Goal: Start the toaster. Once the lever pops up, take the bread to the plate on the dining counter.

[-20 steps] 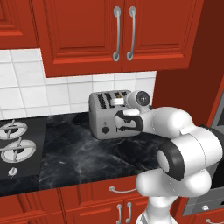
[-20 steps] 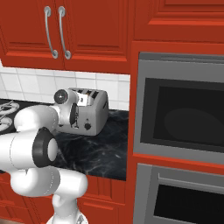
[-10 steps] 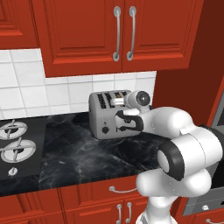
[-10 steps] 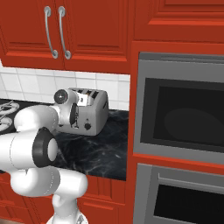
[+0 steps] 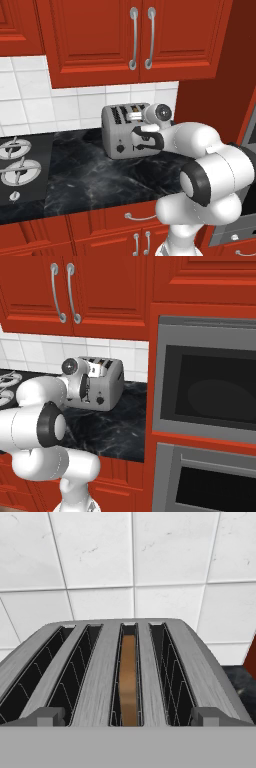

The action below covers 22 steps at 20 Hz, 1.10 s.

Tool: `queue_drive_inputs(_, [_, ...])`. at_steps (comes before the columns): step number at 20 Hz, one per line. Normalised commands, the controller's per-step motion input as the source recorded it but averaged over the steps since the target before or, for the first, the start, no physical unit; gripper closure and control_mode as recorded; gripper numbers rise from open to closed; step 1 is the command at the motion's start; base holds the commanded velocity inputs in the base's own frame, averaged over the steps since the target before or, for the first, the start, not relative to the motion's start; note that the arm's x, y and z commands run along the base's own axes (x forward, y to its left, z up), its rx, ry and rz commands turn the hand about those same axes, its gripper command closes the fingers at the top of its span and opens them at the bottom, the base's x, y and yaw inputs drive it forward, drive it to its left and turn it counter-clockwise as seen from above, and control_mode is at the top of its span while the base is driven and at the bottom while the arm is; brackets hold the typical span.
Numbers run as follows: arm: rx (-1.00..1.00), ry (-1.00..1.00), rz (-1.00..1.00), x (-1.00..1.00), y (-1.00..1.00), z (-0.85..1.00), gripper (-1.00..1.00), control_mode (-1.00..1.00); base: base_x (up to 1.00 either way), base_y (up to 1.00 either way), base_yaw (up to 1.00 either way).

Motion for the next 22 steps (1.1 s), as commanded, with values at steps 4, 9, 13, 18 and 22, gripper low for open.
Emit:
queue_drive_inputs(4, [0.0, 0.0, 0.0, 0.0, 0.0, 0.0, -1.0, -1.0, 0.0, 0.0, 0.0])
queue_drive_inputs(9, [0.0, 0.0, 0.0, 0.0, 0.0, 0.0, -1.0, -1.0, 0.0, 0.0, 0.0])
queue_drive_inputs(13, [0.0, 0.0, 0.0, 0.0, 0.0, 0.0, -1.0, -1.0, 0.0, 0.0, 0.0])
queue_drive_inputs(18, [0.0, 0.0, 0.0, 0.0, 0.0, 0.0, -1.0, -1.0, 0.0, 0.0, 0.0])
queue_drive_inputs(22, [0.0, 0.0, 0.0, 0.0, 0.0, 0.0, -1.0, -1.0, 0.0, 0.0, 0.0])
